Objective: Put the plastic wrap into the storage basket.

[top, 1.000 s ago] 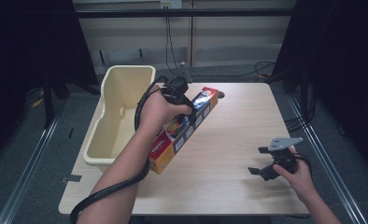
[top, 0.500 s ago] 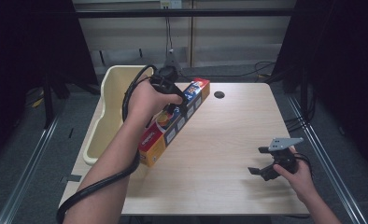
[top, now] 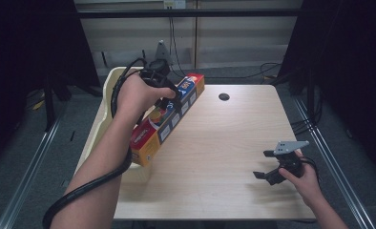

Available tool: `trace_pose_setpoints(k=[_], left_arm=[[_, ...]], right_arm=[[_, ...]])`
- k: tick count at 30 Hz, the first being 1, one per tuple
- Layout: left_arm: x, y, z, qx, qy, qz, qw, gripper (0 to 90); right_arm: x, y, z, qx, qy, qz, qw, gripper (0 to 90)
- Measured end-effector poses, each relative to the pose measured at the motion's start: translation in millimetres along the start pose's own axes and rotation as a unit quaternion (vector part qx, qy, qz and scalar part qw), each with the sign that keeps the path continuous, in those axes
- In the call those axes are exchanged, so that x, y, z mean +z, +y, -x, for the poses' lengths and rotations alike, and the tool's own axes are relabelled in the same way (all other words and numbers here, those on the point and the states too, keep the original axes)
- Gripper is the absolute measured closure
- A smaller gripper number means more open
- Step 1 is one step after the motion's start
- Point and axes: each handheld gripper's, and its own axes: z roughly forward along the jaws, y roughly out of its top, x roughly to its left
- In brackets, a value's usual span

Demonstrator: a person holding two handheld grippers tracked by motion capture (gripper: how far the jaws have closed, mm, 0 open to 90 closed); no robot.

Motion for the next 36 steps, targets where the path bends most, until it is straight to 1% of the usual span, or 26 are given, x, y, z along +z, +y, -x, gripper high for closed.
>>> trace_pose_setpoints(k=[3,4,5,7,8,9,11,12,13,17,18,19,20,21,22,24,26,28,30,33,36], left_arm=[[-4.4,0.0,-2.2,-0.004,0.003,0.003,1.0,40.9],[-5.0,-0.3,-2.0,-0.011,0.001,0.007,0.9999,41.0],[-6.6,-0.3,-4.1,-0.007,0.001,0.003,1.0,41.0],[-7.8,-0.6,-5.3,-0.014,0.003,0.008,0.9999,40.9],[-9.1,-0.6,-7.4,-0.008,0.005,0.004,0.9999,40.9],[-9.5,-1.1,-7.1,-0.018,0.005,0.008,0.9998,41.0],[-11.7,-1.8,-10.5,-0.019,0.004,0.007,0.9998,41.0],[-12.9,-2.3,-12.3,-0.017,0.01,0.005,0.9998,41.0],[-13.3,-3.1,-13.5,-0.023,0.006,0.007,0.9997,41.0],[-15.6,-5.5,-18.9,-0.029,0.013,0.004,0.9995,41.0],[-16.1,-6.0,-19.4,-0.035,0.012,0.007,0.9993,41.0],[-17.2,-6.5,-20.9,-0.031,0.014,0.005,0.9994,41.0],[-18.0,-7.2,-20.7,-0.037,0.012,0.006,0.9992,41.0],[-19.2,-7.6,-22.2,-0.034,0.016,0.006,0.9993,41.0],[-20.4,-8.1,-22.8,-0.039,0.015,0.008,0.9991,41.0],[-23.1,-9.1,-25.2,-0.039,0.017,0.011,0.999,41.0],[-24.7,-10.3,-26.6,-0.046,0.02,0.014,0.9986,41.0],[-26.5,-11.2,-29.7,-0.049,0.021,0.014,0.9985,41.0],[-27.8,-12.5,-32.4,-0.052,0.027,0.016,0.9982,41.0],[-30.7,-14.3,-37.6,-0.059,0.024,0.016,0.9979,41.0],[-32.9,-16.4,-41.9,-0.068,0.028,0.02,0.9971,41.0]], right_arm=[[-0.5,-0.1,0.1,0.0,0.0,0.001,1.0,2.4],[-0.5,-0.2,0.1,0.0,-0.002,0.001,1.0,2.4],[-0.4,-0.2,-0.1,0.0,-0.001,0.0,1.0,2.4],[-0.3,-0.2,-0.3,-0.003,-0.002,-0.001,1.0,2.4],[-0.5,-0.1,-0.4,-0.002,-0.002,0.0,1.0,2.4],[-0.7,0.0,-0.3,-0.002,-0.001,0.0,1.0,2.4],[-1.0,-0.1,-0.1,-0.001,-0.003,0.0,1.0,2.4],[-1.0,-0.1,0.0,-0.001,-0.003,0.0,1.0,2.4],[-0.9,-0.2,0.1,-0.001,-0.003,0.0,1.0,2.4],[0.0,-0.3,-0.4,-0.001,0.0,-0.003,1.0,2.4],[0.2,-0.2,-0.4,-0.002,0.0,-0.003,1.0,2.4],[0.0,0.0,-0.6,-0.002,-0.002,-0.004,1.0,2.4],[-0.2,0.1,-0.6,-0.003,-0.003,-0.003,1.0,2.4],[-0.2,0.1,-0.5,-0.003,-0.001,-0.001,1.0,2.4],[-0.3,0.1,-0.4,-0.003,-0.001,-0.002,1.0,2.4],[-0.4,0.0,-0.1,-0.004,-0.002,-0.002,1.0,2.4],[-0.3,0.1,-0.4,-0.003,-0.002,-0.002,1.0,2.4],[-0.4,0.1,-0.2,-0.003,-0.002,-0.001,1.0,2.4],[-0.8,0.1,0.1,-0.001,-0.005,0.0,1.0,2.4],[-1.5,0.2,0.4,0.001,-0.007,0.002,1.0,2.4],[-1.7,0.1,0.3,0.001,-0.007,0.002,1.0,2.4]])
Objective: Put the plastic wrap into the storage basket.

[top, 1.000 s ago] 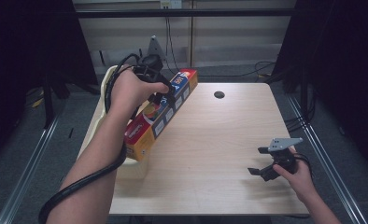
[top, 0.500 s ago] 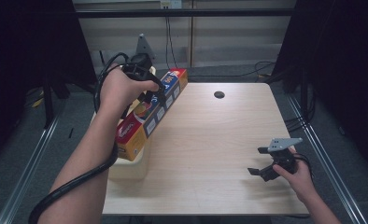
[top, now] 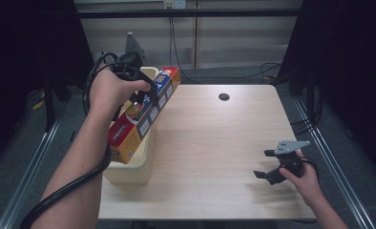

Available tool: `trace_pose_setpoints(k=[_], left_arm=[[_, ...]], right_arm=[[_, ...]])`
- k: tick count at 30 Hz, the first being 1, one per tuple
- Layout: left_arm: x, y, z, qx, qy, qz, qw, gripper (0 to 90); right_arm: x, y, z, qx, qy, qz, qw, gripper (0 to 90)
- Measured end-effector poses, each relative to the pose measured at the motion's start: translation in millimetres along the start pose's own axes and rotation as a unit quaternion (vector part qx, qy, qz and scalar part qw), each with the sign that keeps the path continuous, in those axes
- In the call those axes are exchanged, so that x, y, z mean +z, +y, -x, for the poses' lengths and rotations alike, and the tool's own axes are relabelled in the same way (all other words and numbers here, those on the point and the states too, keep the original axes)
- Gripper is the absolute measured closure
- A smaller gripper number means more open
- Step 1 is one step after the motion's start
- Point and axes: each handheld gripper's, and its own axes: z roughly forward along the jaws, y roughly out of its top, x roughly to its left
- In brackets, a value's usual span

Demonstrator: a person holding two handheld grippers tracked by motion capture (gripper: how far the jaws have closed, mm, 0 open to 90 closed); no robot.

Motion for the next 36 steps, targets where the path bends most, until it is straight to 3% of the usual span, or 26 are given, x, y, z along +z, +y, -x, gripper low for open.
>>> trace_pose_setpoints(k=[7,26,36], left_arm=[[-6.2,-3.5,-8.9,-0.005,0.018,0.002,0.9998,41.0],[-8.3,-14.9,-35.0,-0.04,0.034,0.008,0.9986,40.9],[-6.5,-19.0,-43.2,-0.048,0.044,0.011,0.9978,40.9]], right_arm=[[-0.2,-0.1,0.3,0.001,0.001,0.001,1.0,2.4],[-0.4,0.3,0.0,-0.003,0.0,0.003,1.0,2.4],[0.0,0.5,-0.7,-0.004,0.001,0.002,1.0,2.4]])
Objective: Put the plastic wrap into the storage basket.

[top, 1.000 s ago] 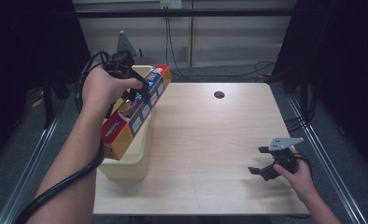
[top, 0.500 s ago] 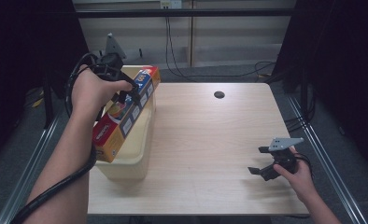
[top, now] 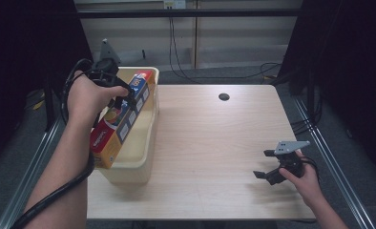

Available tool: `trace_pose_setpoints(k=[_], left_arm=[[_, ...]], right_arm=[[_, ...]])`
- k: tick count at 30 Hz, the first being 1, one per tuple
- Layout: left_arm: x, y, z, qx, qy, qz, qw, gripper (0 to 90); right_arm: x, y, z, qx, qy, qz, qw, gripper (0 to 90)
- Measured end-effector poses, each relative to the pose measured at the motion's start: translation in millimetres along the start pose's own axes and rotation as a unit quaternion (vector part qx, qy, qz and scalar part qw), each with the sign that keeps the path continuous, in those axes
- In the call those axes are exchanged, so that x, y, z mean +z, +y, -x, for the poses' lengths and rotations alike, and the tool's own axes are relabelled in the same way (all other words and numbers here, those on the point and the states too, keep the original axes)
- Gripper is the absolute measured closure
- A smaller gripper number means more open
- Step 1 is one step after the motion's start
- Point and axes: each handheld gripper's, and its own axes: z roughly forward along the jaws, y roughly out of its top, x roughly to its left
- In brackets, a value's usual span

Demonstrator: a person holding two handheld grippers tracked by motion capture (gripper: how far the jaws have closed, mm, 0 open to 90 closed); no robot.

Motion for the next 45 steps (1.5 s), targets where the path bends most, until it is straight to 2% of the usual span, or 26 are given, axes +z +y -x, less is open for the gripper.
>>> trace_pose_setpoints(k=[9,12,15,18,29,30,31,37,39,40,45], left_arm=[[2.5,-2.3,-4.3,-0.009,0.001,0.006,0.9999,40.8],[5.0,-2.6,-4.2,-0.008,0.008,0.005,0.9999,40.8],[4.5,-2.9,-6.0,-0.007,-0.001,0.004,1.0,40.9],[5.5,-3.6,-5.8,-0.012,0.006,0.008,0.9999,40.8],[23.0,-6.4,-13.1,-0.02,0.012,-0.003,0.9997,40.7],[24.4,-6.9,-12.1,-0.032,0.011,-0.004,0.9994,40.7],[25.3,-6.8,-13.3,-0.025,0.013,-0.005,0.9996,40.7],[32.9,-7.4,-14.0,-0.031,0.016,-0.009,0.9994,40.6],[35.9,-7.2,-16.3,-0.024,0.016,-0.014,0.9995,40.6],[37.8,-7.5,-16.5,-0.03,0.012,-0.015,0.9994,40.6],[45.0,-8.3,-17.5,-0.033,0.015,-0.02,0.9991,40.6]], right_arm=[[0.3,0.1,-0.4,0.0,0.002,0.0,1.0,2.4],[0.4,0.2,-0.4,-0.002,0.003,0.0,1.0,2.4],[0.2,0.2,-1.0,-0.002,0.0,-0.001,1.0,2.4],[0.5,0.3,-0.3,-0.002,0.004,0.0,1.0,2.5],[0.9,0.4,-1.2,-0.002,0.001,-0.001,1.0,2.5],[0.8,0.4,-1.3,-0.002,0.001,-0.001,1.0,2.4],[0.8,0.3,-1.3,-0.002,0.003,0.0,1.0,2.4],[1.0,0.3,-1.2,-0.004,0.0,-0.002,1.0,2.4],[0.8,0.3,-1.2,-0.003,0.002,0.0,1.0,2.4],[0.6,0.2,-1.2,-0.002,0.002,-0.001,1.0,2.4],[0.8,0.1,-1.4,-0.002,0.002,-0.001,1.0,2.4]])
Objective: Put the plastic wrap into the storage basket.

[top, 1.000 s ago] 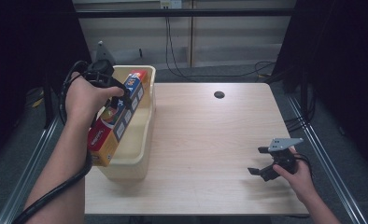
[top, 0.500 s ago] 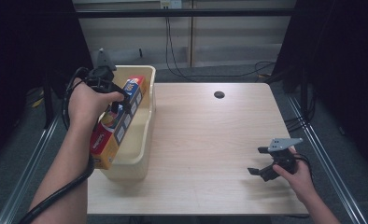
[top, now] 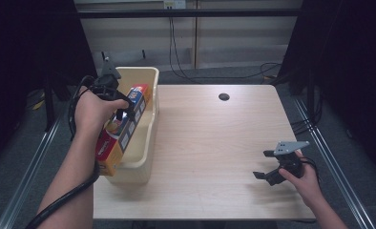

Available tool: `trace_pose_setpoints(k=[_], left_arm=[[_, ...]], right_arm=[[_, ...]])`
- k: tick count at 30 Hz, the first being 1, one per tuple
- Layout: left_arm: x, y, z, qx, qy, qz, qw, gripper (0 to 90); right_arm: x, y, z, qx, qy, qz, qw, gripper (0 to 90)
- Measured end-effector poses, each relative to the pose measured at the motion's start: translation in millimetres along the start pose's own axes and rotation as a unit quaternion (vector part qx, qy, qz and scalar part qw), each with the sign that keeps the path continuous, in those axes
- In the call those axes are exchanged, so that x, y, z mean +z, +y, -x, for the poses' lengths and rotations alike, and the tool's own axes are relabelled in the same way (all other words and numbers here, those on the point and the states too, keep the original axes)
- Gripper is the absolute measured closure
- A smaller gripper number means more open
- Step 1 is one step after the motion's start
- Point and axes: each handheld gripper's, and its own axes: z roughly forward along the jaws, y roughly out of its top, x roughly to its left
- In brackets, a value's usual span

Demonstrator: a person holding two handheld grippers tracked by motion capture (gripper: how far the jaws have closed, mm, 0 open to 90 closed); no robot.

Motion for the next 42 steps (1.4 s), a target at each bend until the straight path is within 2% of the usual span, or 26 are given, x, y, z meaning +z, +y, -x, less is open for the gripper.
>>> trace_pose_setpoints(k=[16,20,22,32,42], left_arm=[[17.9,-0.7,-5.7,-0.013,0.0,-0.011,0.9999,40.5],[20.7,-1.0,-9.0,-0.01,-0.003,-0.014,0.9998,40.5],[22.0,-1.7,-8.5,-0.018,-0.003,-0.017,0.9997,40.5],[27.4,-4.2,-11.9,-0.024,0.0,-0.016,0.9996,40.4],[35.7,-5.8,-15.3,-0.029,-0.003,-0.026,0.9992,40.4]], right_arm=[[0.4,0.0,0.2,-0.002,-0.001,-0.001,1.0,2.4],[0.5,0.0,0.4,-0.002,0.001,-0.001,1.0,2.5],[0.3,0.0,0.3,-0.003,-0.001,-0.001,1.0,2.4],[0.9,-0.4,-0.3,-0.002,0.001,-0.002,1.0,2.4],[1.3,-0.3,-0.6,-0.002,0.0,-0.002,1.0,2.4]])
